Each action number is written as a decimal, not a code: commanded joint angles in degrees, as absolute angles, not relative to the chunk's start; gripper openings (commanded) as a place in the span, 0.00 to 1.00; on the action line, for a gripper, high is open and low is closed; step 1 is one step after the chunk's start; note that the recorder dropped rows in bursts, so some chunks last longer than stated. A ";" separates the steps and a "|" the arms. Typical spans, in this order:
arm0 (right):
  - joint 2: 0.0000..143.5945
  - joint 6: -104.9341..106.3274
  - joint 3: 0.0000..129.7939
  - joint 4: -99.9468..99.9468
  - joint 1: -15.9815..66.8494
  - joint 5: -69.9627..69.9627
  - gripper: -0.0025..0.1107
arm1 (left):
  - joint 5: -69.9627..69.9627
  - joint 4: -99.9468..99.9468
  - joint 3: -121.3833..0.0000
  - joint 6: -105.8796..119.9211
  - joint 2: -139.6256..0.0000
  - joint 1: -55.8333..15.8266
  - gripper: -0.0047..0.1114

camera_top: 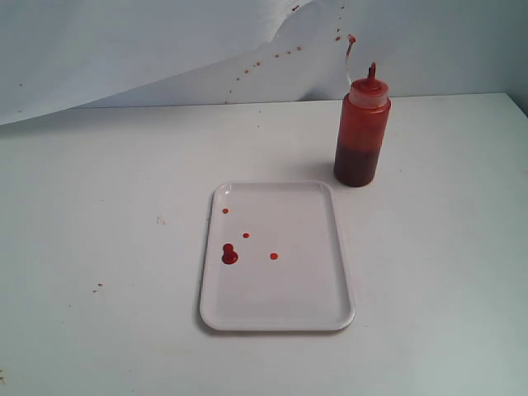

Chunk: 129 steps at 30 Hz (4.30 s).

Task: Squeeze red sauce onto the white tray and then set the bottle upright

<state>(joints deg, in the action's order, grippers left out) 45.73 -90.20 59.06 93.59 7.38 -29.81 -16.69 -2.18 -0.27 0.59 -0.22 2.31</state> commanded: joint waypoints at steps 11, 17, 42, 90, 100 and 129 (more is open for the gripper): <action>24.83 -98.85 27.75 84.84 6.65 -1.70 0.02 | -16.40 -2.21 0.00 0.39 0.00 2.51 0.04; 22.57 -97.69 22.43 82.53 6.65 -2.19 0.02 | -16.40 -2.21 0.00 0.62 0.00 2.51 0.04; 0.57 -9.42 2.64 10.91 4.87 4.78 0.02 | -16.29 -2.21 0.00 0.61 0.00 2.51 0.04; 0.00 1.07 0.00 3.42 1.48 19.57 0.02 | -16.29 -2.21 0.00 0.60 0.00 2.51 0.04; 0.00 0.80 0.00 3.15 -3.34 19.57 0.02 | -16.29 -2.21 0.00 0.49 0.00 2.51 0.04; 0.00 0.80 0.00 2.74 -3.31 19.57 0.02 | -16.29 -2.21 0.00 0.49 0.00 2.51 0.04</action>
